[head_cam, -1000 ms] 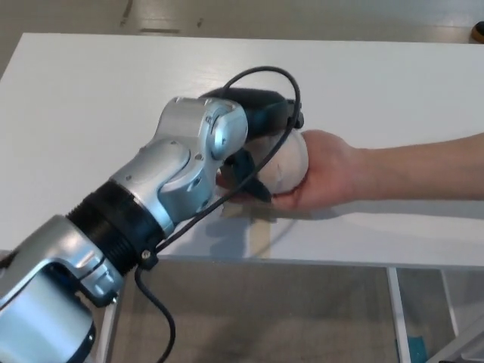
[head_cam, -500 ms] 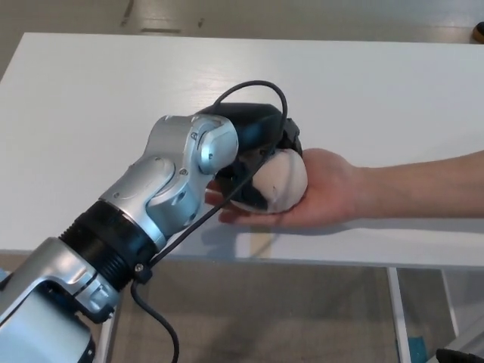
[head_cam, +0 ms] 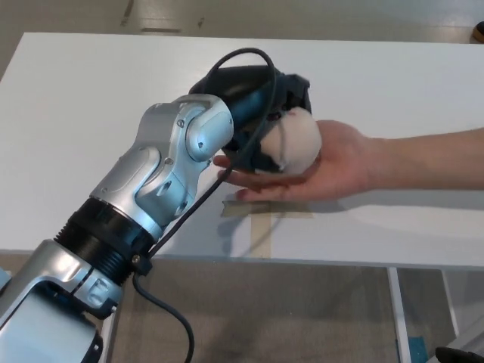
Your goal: Use the left hand to take the pink dumpling toy on a person's hand and put it on the desk.
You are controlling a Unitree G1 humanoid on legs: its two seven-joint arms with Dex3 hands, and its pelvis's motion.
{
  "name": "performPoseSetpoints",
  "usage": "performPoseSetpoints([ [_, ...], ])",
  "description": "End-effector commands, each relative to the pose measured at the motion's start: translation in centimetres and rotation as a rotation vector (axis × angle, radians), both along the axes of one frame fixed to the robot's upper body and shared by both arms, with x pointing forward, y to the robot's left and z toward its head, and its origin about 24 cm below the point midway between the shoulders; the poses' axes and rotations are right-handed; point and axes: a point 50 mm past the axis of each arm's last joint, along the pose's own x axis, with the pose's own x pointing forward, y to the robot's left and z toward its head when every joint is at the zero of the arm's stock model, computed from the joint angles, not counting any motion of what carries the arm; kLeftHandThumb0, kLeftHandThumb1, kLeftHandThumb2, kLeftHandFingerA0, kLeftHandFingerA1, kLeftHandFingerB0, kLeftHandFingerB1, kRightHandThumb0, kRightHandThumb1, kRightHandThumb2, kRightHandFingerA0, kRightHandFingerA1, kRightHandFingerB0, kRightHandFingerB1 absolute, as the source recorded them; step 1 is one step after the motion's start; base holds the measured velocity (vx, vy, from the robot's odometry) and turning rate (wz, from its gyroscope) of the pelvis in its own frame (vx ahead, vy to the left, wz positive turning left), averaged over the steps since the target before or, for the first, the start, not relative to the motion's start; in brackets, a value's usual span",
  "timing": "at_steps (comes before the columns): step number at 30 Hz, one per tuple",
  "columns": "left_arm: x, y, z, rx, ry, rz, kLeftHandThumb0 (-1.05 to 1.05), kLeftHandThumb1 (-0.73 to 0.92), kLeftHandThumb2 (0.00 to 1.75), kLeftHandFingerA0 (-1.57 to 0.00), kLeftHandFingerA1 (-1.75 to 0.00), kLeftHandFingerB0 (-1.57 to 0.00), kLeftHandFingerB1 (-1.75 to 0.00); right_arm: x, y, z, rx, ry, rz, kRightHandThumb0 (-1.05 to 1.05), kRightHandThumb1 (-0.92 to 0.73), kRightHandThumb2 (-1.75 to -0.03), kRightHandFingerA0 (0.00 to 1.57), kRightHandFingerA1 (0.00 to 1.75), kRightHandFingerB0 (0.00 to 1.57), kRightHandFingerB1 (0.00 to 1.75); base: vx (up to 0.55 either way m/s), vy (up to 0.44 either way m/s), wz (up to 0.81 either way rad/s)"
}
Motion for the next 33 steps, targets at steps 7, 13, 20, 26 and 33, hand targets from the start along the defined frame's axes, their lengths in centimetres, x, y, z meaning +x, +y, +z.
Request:
performPoseSetpoints([
  [7, 0.5, -0.3, 1.1, -0.028, -0.086, -0.013, -0.21, 0.78, 0.63, -0.68, -1.60, -0.60, -1.33, 0.4, -0.2, 0.2, 0.012, 0.017, -0.004, -0.22, -0.66, -0.59, 0.57, 0.44, 0.46, 0.40, 0.00, 0.000, 0.00],
  [13, 0.9, -0.4, 1.4, -0.017, -0.085, -0.011, -0.21, 0.78, 0.63, -0.68, -1.59, -0.62, -1.30, 1.0, -0.4, 0.6, 0.009, 0.001, 0.001, -0.22, -0.66, -0.59, 0.57, 0.44, 0.46, 0.40, 0.00, 0.000, 0.00],
  [20, 0.7, -0.3, 1.1, -0.012, -0.073, -0.016, -0.21, 0.79, 0.63, -0.68, -1.59, -0.64, -1.28, 0.4, -0.3, 0.2, 0.010, 0.020, -0.003, -0.22, -0.66, -0.59, 0.57, 0.43, 0.44, 0.39, 0.00, 0.000, 0.00],
  [26, 0.6, -0.3, 0.9, -0.011, -0.065, -0.020, -0.21, 0.79, 0.63, -0.68, -1.59, -0.64, -1.27, 0.0, -0.2, 0.0, 0.021, 0.028, -0.014, -0.22, -0.66, -0.59, 0.56, 0.43, 0.44, 0.39, 0.00, 0.000, 0.00],
  [33, 0.3, -0.5, 1.0, -0.019, -0.058, -0.029, -0.20, 0.79, 0.64, -0.68, -1.58, -0.67, -1.22, -0.5, -0.3, -0.3, 0.021, 0.032, -0.017, -0.22, -0.66, -0.59, 0.58, 0.44, 0.45, 0.40, 0.00, 0.000, 0.00],
])
